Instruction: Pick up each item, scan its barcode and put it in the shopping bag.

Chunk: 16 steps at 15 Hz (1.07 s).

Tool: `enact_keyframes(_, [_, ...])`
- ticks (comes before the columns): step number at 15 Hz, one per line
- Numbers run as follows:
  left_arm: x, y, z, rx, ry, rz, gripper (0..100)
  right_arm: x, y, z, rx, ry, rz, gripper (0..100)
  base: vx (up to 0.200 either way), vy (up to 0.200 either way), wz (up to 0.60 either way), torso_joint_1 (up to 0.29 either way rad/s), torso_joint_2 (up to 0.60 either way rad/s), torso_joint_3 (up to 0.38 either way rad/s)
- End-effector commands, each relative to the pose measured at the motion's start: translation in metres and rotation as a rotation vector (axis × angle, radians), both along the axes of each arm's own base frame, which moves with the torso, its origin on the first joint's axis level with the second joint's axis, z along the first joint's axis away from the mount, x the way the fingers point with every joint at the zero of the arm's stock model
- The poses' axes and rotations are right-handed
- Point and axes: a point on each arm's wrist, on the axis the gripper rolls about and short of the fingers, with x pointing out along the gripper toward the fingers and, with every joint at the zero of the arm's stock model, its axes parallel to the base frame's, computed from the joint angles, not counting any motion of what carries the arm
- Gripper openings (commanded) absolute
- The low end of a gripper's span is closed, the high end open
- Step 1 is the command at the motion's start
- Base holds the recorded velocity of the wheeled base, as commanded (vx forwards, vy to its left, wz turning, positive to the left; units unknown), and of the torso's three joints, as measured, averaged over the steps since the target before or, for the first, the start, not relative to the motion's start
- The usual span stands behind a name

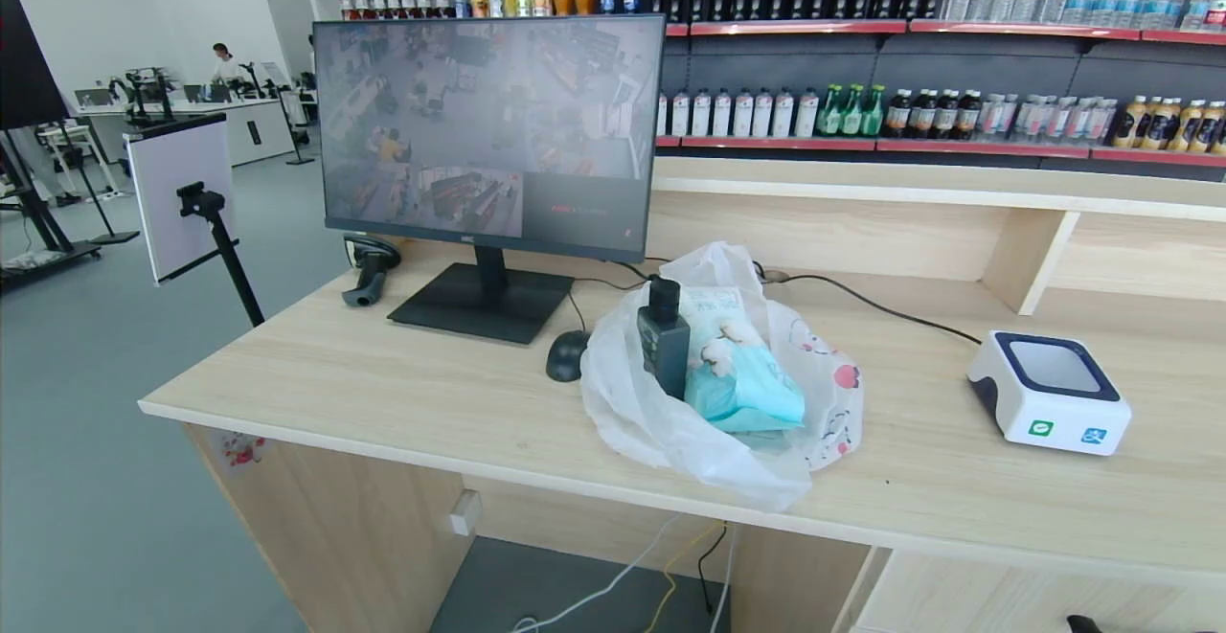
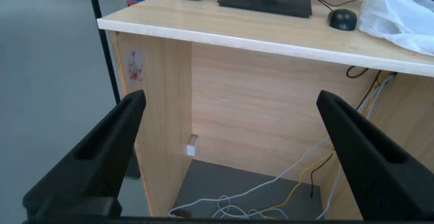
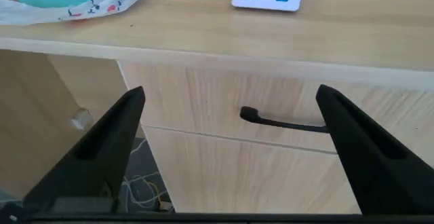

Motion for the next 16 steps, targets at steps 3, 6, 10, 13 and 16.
enact_keyframes(3, [0.0,0.0,0.0,-0.002,-0.001,0.0,100,0.0007,-0.0009,-0.0002,0.016,0.008,0.066,100,-0.133,0.0,0.0,0.003,0.0,0.0])
enact_keyframes(6, [0.0,0.0,0.0,-0.01,-0.001,0.002,100,-0.0077,-0.0007,-0.0024,0.008,-0.1,0.045,100,-0.2,0.0,0.0,0.009,0.0,0.004])
enact_keyframes(10, [0.0,0.0001,0.0002,-0.013,-0.002,0.003,100,-0.0077,-0.0007,-0.0024,-0.021,-0.099,0.045,100,-0.2,0.0,0.0,0.002,0.0,0.007])
enact_keyframes(13, [0.0,0.0,0.0002,-0.01,-0.002,0.002,100,-0.0077,-0.0007,-0.0024,-0.017,-0.099,0.045,100,-0.2,0.0,-0.2,-0.002,0.0,0.002])
enact_keyframes(16, [0.0,0.0001,0.0003,-0.007,-0.004,0.0,100,-0.0077,-0.0007,-0.0024,-0.008,-0.099,0.044,100,0.0,0.0,-0.6,-0.002,0.0,0.005])
